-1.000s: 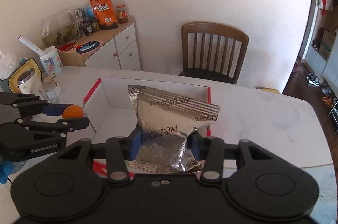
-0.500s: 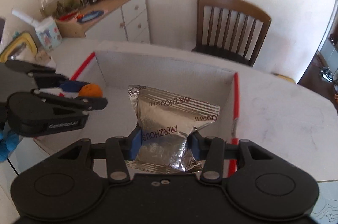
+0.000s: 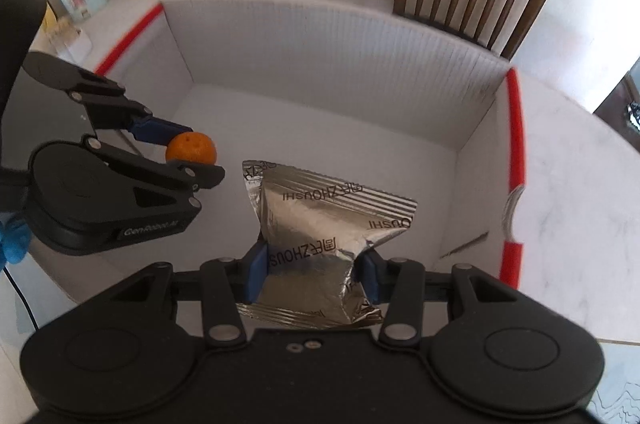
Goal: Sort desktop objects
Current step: 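Carry the orange and silver pouch with both tools over the red box, then open the left tool to drop the orange while the right tool releases the pouch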
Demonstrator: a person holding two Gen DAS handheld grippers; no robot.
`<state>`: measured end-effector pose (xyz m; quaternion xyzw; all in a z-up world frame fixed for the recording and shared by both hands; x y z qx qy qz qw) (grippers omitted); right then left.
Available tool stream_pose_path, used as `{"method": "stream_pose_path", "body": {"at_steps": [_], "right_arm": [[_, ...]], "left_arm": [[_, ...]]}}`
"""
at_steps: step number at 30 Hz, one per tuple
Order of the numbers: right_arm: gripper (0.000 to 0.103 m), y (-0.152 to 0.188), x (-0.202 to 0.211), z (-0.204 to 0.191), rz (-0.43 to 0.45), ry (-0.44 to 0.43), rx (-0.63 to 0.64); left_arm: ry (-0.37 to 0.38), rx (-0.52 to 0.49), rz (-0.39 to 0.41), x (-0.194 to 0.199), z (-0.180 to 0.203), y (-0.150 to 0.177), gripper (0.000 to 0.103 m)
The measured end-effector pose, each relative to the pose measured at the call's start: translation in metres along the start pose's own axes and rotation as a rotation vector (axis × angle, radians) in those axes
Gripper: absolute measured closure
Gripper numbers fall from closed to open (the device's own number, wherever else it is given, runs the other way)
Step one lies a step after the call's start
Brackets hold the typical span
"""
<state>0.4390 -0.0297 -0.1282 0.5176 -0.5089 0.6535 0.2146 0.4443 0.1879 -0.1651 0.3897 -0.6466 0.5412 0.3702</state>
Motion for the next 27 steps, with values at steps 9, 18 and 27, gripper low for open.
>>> {"method": "stream_pose_path", "body": {"at_steps": [9,18,27], "right_arm": [[0.056,0.008,-0.013,-0.001,-0.066,-0.011,-0.008],[0.052,0.013,-0.013,-0.002,-0.071,-0.011,-0.010],[0.040,0.015,-0.003,-0.005,-0.036,-0.012,0.003]], "left_arm": [[0.035,0.032,-0.118,-0.016,-0.003,0.005,0.069],[0.042,0.025,-0.142,-0.015,-0.004,0.003,0.068],[0.011,0.032,-0.082,0.006,-0.003,0.001,0.068]]}}
Point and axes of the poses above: each gripper's, at about its wrist camera, not at the fingertips, and x roughly against the way its jaws point, z to its right, y to its underside, the point moved 5 cm from there along -x, roughly the way its jaws point, and after that the axes turned 3 degrees about z, right-handed, at the moved point
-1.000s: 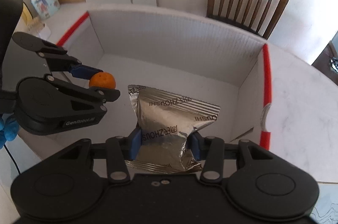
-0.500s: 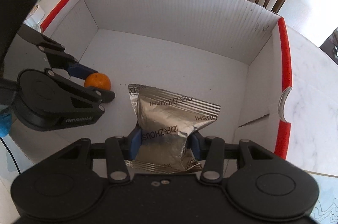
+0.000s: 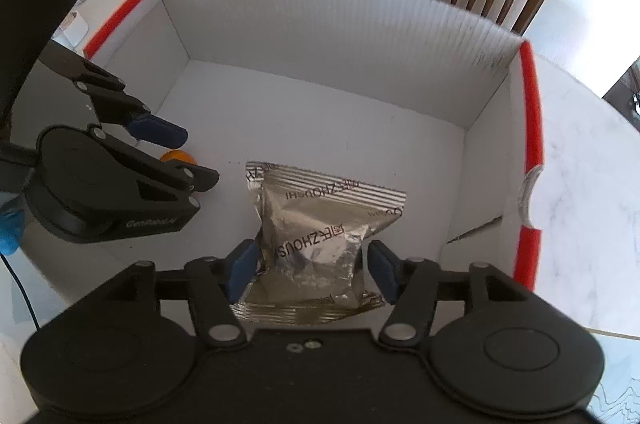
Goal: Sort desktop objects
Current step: 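Open the left tool to drop the orange while the right tool releases the pouch, then withdraw both tools from the box back toward the item pile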
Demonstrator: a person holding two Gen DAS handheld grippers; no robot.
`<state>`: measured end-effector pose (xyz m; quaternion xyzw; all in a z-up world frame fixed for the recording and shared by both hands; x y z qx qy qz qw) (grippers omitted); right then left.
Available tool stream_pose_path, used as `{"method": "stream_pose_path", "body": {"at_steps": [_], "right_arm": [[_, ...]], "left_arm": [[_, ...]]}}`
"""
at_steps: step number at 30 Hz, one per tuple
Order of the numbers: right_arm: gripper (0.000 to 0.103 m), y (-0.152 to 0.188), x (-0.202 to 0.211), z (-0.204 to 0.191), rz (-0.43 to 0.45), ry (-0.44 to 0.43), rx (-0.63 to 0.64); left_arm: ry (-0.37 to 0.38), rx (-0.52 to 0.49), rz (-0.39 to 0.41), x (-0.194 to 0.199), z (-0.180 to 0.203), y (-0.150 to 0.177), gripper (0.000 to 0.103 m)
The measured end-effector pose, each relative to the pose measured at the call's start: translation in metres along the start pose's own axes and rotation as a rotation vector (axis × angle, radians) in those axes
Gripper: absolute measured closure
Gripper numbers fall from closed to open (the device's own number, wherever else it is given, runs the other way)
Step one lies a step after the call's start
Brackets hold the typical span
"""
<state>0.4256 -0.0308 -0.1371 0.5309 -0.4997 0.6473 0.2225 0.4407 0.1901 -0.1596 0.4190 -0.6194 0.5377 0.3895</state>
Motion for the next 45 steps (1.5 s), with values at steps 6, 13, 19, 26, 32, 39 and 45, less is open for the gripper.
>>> {"method": "stream_pose_path", "body": {"at_steps": [6,13,19,26,32,39,45], "right_arm": [[0.039,0.002,0.023,0.001,0.047,-0.020,-0.020],[0.029,0.001,0.048,0.004,0.114,-0.045,-0.018],[0.029,-0.003,0.076,0.000,0.161,-0.062,-0.028],[0.025,0.016,0.118,-0.005,0.225,-0.075,-0.037],[0.025,0.036,0.141,-0.007,0.263,-0.070,-0.057],[0.025,0.058,0.164,-0.010,0.318,-0.068,-0.100],[0.024,0.075,0.180,-0.017,0.365,-0.067,-0.119]], "left_arm": [[0.006,0.006,0.064,0.029,0.004,0.000,0.068],[0.015,0.040,0.151,0.067,0.009,0.003,0.068],[0.027,0.046,0.225,0.092,0.004,0.010,0.068],[0.042,0.035,0.309,0.125,0.019,0.028,0.068],[0.070,0.048,0.353,0.149,0.027,0.052,0.068],[0.097,0.077,0.398,0.168,0.035,0.078,0.068],[0.072,0.077,0.437,0.180,0.045,0.104,0.068]]}}
Point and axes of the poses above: each gripper's, at about its wrist camera, not at the fingertips, and x roughly against the way its jaws point, z to its right, y to its underside, the point moved 5 cm from there along -x, roughly the way its jaws point, and after that the axes turned 3 degrees about z, right-handed, at the moved point
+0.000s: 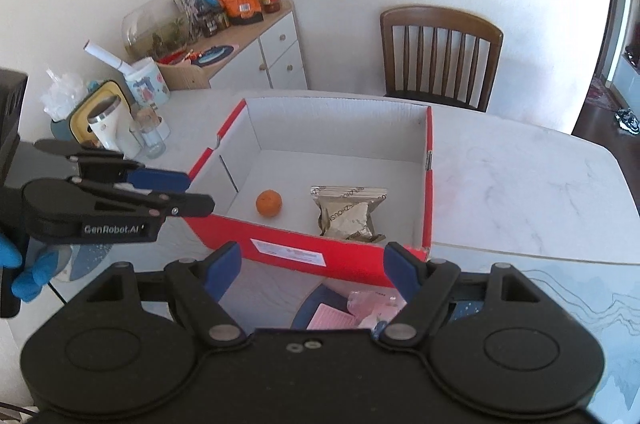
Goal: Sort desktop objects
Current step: 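Withdraw both tools from the box back toward the item pile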
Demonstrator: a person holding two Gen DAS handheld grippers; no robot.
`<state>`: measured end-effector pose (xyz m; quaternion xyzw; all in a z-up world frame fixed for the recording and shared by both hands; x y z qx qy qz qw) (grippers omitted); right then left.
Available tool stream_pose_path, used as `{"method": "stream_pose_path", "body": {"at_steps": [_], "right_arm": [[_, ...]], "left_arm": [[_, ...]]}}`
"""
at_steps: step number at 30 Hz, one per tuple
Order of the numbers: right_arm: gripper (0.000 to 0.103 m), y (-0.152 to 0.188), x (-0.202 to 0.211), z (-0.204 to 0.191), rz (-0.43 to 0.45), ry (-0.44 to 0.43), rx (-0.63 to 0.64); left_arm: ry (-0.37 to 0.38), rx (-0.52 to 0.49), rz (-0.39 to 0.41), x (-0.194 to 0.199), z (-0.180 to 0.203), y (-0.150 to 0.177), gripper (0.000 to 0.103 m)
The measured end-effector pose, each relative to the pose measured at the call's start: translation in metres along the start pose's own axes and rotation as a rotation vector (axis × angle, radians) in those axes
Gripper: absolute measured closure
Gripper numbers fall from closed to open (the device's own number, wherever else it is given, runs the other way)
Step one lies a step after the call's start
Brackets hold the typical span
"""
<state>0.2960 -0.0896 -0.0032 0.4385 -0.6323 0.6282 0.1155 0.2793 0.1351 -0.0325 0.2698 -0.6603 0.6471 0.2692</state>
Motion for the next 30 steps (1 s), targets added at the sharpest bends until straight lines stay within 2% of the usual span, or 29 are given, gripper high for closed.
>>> {"method": "stream_pose_path", "body": {"at_steps": [6,10,15,24,26,30], "right_arm": [[0.015,0.017,0.013,-0.008,0.032,0.003,0.000],[0.014,0.033,0.020,-0.011,0.048,0.008,-0.009],[0.012,0.052,0.028,-0.009,0.058,0.046,-0.027],[0.012,0.092,0.035,0.006,0.057,0.136,-0.106],[0.012,0.100,0.035,0.011,0.052,0.152,-0.123],[0.012,0.114,0.034,0.017,0.042,0.186,-0.150]], "left_arm": [[0.001,-0.013,0.023,0.015,0.007,0.024,0.068],[0.004,-0.023,0.033,0.021,0.011,0.039,0.065],[0.008,-0.032,0.040,0.026,0.015,0.055,0.046],[0.012,-0.031,0.020,0.028,0.021,0.080,0.022],[0.013,-0.030,0.012,0.027,0.022,0.085,0.019],[-0.013,-0.009,-0.009,0.024,0.024,0.092,0.008]]}}
Point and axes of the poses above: each gripper's, at about its wrist camera, not at the fingertips, and x roughly against the way its jaws point, z to its right, y to its underside, the point moved 5 cm from there along -x, roughly the way its jaws point, and after that the axes turned 3 degrees about z, right-handed, at the moved point
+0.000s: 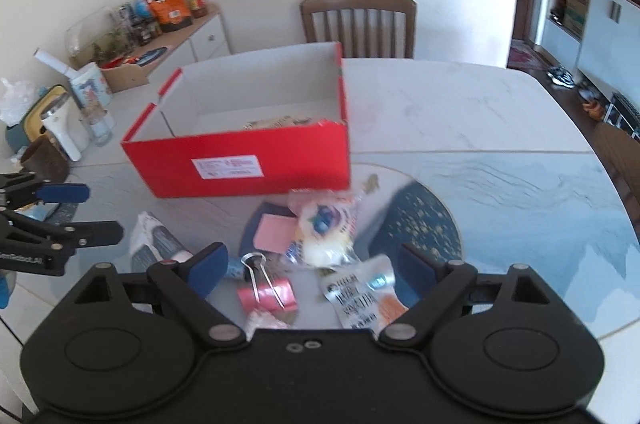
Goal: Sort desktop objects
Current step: 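Withdraw both tools from the box back toward the item pile, then grasp the white tissue pack with the left tool while the right tool grasps the sausage pouch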
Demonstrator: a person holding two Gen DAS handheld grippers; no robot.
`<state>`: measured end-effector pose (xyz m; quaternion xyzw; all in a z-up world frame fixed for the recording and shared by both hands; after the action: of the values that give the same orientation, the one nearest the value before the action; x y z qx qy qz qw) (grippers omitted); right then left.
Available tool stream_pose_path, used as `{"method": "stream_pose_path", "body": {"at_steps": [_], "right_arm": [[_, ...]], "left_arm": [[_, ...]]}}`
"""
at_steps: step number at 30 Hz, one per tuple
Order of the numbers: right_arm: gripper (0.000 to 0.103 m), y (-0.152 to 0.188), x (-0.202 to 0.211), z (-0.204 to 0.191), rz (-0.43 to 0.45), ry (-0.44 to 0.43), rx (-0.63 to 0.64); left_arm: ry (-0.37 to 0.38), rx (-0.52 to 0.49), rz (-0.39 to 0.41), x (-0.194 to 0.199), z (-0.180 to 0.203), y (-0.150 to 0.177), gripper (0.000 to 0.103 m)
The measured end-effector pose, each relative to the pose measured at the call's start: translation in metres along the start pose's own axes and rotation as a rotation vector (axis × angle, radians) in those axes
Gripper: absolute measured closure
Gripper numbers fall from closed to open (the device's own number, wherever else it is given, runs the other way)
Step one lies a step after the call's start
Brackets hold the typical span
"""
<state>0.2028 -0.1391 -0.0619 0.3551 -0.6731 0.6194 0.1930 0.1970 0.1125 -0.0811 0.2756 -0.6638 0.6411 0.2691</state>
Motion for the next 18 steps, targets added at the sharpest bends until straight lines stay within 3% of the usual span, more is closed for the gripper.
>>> {"method": "stream_pose_path", "body": {"at_steps": [2,10,18], "right_arm": [[0.012,0.004,0.000,0.002,0.000,0.006,-0.003],[0.012,0.024,-0.017,0.017,-0.038,0.009,0.023],[0.013,0.043,-0.035,0.030,-0.107,-0.029,0.056]], "left_arm": [[-0.017,0.014,-0.014,-0.003,0.000,0.003,0.004],[-0.140,0.103,-0.095,-0.023,-0.003,0.015,0.002],[-0.189,0.201,-0.151,-0.037,-0.004,0.016,0.002]]}}
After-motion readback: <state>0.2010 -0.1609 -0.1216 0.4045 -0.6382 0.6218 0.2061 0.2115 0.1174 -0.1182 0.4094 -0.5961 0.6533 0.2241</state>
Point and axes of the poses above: each gripper's, at about its wrist camera, not at the fingertips, and x roughly against the way its jaws point, z to its right, y to its underside, the point moved 5 cm from there along -x, roughly the way its jaws point, and after that the axes turned 3 degrees about z, right-handed, at the moved point
